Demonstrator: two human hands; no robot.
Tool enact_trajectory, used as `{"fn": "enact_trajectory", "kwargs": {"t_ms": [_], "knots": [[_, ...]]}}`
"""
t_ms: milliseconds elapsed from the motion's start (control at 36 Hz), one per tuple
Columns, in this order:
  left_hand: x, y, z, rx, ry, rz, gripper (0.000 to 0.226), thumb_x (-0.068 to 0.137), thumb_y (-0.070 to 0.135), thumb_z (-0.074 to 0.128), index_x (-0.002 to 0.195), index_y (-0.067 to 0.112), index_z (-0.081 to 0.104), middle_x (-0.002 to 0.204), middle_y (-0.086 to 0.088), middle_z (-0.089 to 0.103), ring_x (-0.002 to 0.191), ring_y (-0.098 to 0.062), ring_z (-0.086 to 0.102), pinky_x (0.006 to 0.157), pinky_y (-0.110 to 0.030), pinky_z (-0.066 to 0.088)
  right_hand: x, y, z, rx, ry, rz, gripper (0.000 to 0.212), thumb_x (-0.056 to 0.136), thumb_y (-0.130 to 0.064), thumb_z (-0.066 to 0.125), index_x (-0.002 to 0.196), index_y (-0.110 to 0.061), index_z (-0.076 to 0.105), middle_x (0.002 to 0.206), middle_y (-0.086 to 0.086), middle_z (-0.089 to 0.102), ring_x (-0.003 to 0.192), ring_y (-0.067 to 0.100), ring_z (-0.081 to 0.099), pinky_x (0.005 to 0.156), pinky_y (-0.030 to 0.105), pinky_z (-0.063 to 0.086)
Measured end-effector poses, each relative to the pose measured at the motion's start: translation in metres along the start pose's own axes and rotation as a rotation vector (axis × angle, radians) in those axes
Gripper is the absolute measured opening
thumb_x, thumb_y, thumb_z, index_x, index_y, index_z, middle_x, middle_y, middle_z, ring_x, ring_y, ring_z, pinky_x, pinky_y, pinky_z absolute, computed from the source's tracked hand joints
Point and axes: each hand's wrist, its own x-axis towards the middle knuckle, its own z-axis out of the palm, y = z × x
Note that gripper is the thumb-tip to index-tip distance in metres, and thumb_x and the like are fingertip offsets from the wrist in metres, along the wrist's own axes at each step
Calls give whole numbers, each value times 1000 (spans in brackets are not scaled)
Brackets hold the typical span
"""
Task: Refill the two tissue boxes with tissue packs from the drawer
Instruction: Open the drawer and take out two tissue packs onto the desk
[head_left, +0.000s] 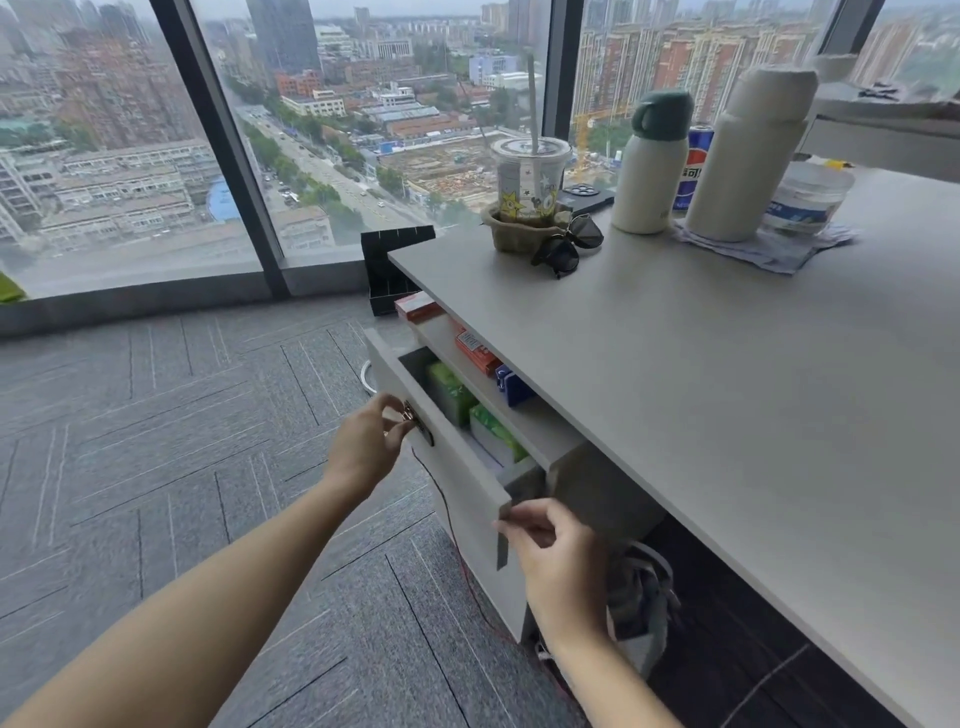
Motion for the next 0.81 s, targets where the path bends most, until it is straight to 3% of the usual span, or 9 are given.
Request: {"fn": "enact_trajectory", "kwargs": {"t_ms": [222, 333, 444, 556, 667, 722, 806], "knots": [[-35, -27, -37, 101, -19, -16, 19, 94, 26, 55, 111, 19, 56, 98, -11, 74, 84, -26, 66, 69, -39, 52, -34, -25, 18, -48, -118, -19, 10, 73, -22, 83, 74, -22, 73, 65, -13, 71, 68, -3, 66, 59, 6, 45], [-50, -43, -54, 128, -14, -54, 18, 96, 30, 50, 112, 25, 55, 97, -7, 74, 89, -27, 67, 67, -38, 51, -48, -32, 29, -72, -171, -17, 11, 74, -29, 82, 74, -23, 73, 68, -18, 71, 66, -3, 66, 60, 15, 51], [-64, -54, -72, 158, -27, -73, 21, 95, 35, 50, 114, 28, 55, 93, -5, 74, 86, -27, 67, 68, -36, 50, -62, -36, 40, -57, -253, 26, 11, 76, -30, 81, 75, -22, 73, 68, -10, 73, 65, 2, 67, 66, 29, 57], [-76, -63, -92, 286, -84, -96, 26, 93, 37, 54, 119, 35, 52, 99, 6, 74, 88, -23, 67, 65, -35, 50, -75, -42, 51, -65, -285, 16, 13, 76, -31, 80, 73, -21, 73, 65, -8, 72, 63, 1, 65, 62, 24, 55], [-85, -71, -111, 438, -109, -118, 36, 93, 39, 54, 128, 43, 47, 118, 9, 69, 106, -20, 64, 84, -43, 52, -80, -44, 59, -79, -384, 7, 9, 79, -29, 77, 75, -22, 73, 68, -7, 73, 66, 1, 66, 63, 21, 54], [-87, -71, -121, 537, -53, -97, 42, 92, 37, 55, 133, 40, 46, 128, 5, 63, 114, -24, 59, 86, -43, 51, -78, -46, 59, -83, -480, -3, 7, 80, -27, 76, 77, -21, 74, 70, -6, 74, 67, 2, 66, 65, 20, 54], [-87, -64, -134, 534, 96, -39, 42, 90, 29, 59, 131, 32, 51, 128, 1, 59, 112, -28, 56, 84, -44, 48, -67, -53, 53, -130, -615, -55, 7, 81, -26, 75, 87, -22, 74, 76, -5, 75, 71, 5, 67, 68, 20, 55]]}}
